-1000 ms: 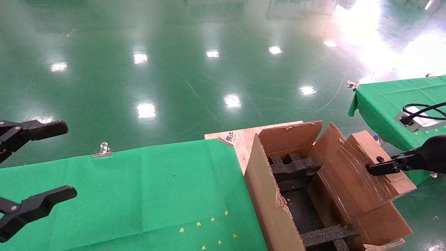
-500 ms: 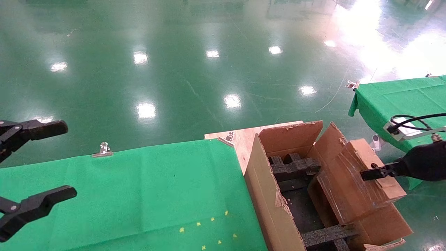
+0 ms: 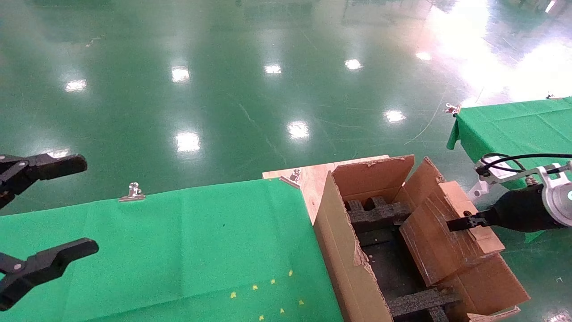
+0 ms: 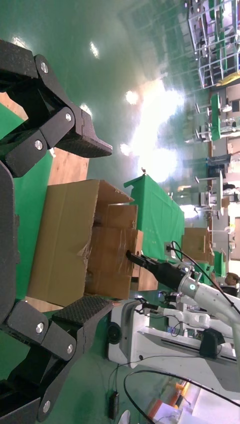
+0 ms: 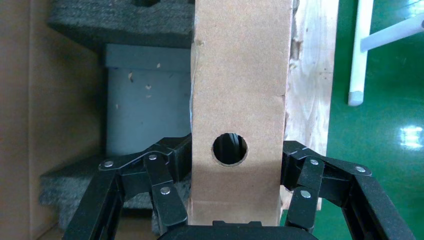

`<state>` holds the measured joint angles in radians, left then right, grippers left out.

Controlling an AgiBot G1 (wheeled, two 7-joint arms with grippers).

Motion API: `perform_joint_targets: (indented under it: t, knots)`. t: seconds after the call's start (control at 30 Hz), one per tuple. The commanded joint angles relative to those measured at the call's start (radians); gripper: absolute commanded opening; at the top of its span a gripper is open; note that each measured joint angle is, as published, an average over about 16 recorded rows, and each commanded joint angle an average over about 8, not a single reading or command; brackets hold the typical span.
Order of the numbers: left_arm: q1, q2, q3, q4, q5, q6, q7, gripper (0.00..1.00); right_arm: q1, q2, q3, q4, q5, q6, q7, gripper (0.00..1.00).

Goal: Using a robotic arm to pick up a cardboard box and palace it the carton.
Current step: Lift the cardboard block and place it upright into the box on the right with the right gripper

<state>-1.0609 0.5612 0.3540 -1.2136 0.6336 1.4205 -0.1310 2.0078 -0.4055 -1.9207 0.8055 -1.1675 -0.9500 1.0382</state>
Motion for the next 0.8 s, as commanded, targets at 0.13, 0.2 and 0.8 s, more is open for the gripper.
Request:
perform_joint_targets:
  t: [0.13, 0.2, 0.8]
  knots:
    - [0.000, 0.000, 0.000, 0.000, 0.000, 0.000, 0.000, 1.00, -0.040, -0.033, -0.006, -0.024, 0.010, 0.033, 0.009, 0.00]
    - [0.000, 0.000, 0.000, 0.000, 0.000, 0.000, 0.000, 1.00, -0.055, -0.046, -0.007, -0.035, 0.014, 0.043, 0.009, 0.00]
    - [0.000, 0.000, 0.000, 0.000, 0.000, 0.000, 0.000, 1.00, -0.175, -0.188, -0.007, -0.179, 0.054, 0.087, -0.033, 0.00]
